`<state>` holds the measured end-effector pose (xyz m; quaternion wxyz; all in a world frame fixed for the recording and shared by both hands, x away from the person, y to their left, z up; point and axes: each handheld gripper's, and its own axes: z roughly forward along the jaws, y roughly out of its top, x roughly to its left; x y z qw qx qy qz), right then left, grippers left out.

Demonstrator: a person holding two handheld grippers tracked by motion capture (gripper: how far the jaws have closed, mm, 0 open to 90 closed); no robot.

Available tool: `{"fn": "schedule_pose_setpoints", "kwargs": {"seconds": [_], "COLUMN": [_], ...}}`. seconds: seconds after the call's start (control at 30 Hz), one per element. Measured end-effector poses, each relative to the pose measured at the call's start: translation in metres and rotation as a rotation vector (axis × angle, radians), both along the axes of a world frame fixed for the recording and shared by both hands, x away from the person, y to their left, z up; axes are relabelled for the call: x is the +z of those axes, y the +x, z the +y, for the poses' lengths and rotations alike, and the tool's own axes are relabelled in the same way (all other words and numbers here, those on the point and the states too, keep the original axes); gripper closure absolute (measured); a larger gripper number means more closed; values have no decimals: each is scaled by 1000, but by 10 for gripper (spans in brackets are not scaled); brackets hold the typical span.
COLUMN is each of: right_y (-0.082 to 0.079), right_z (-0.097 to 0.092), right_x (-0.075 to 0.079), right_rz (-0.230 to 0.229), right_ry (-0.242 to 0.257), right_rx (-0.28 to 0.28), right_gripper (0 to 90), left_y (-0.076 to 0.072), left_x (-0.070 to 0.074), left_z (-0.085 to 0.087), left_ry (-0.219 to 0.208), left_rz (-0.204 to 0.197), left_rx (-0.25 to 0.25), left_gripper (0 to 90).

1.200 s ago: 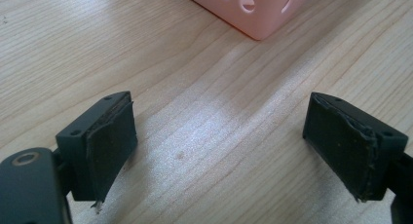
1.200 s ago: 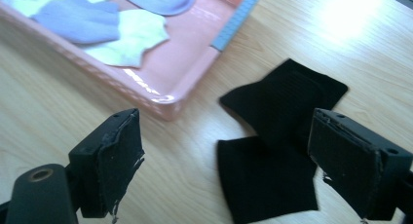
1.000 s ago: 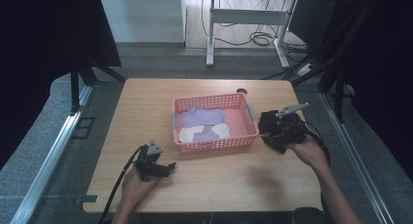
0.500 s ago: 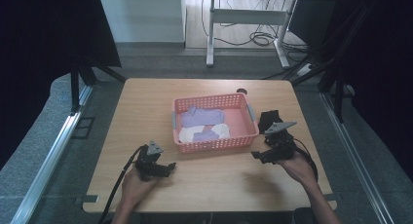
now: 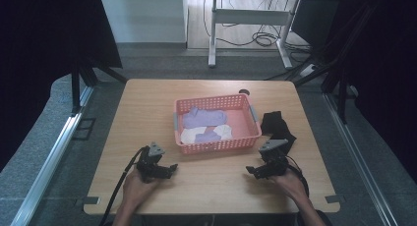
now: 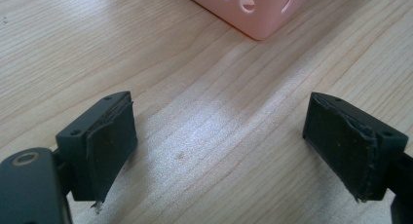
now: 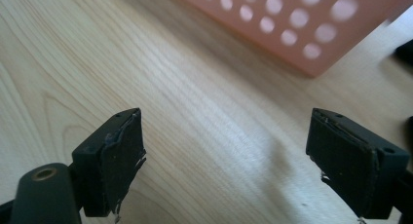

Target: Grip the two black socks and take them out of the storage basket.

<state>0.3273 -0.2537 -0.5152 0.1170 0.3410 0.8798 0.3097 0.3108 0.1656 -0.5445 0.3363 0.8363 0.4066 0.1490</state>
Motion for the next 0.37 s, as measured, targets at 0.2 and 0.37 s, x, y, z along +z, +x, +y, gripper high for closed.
{"fn": "schedule_pose_setpoints", "kwargs": {"seconds": [0.2,0.37], "right_y": [-3,-5], "right_z": [1,1], "right_x": [-18,-18], "right_rz": [-9,-12], "right_ry": [-6,6], "right_rx": [7,13], "right_gripper": [100,132], "left_y": [0,0], "left_x": [0,0], "left_z": [0,0], "left_ry": [0,0], "left_rz": [0,0], "left_rx": [0,0], "left_gripper": [120,120]}}
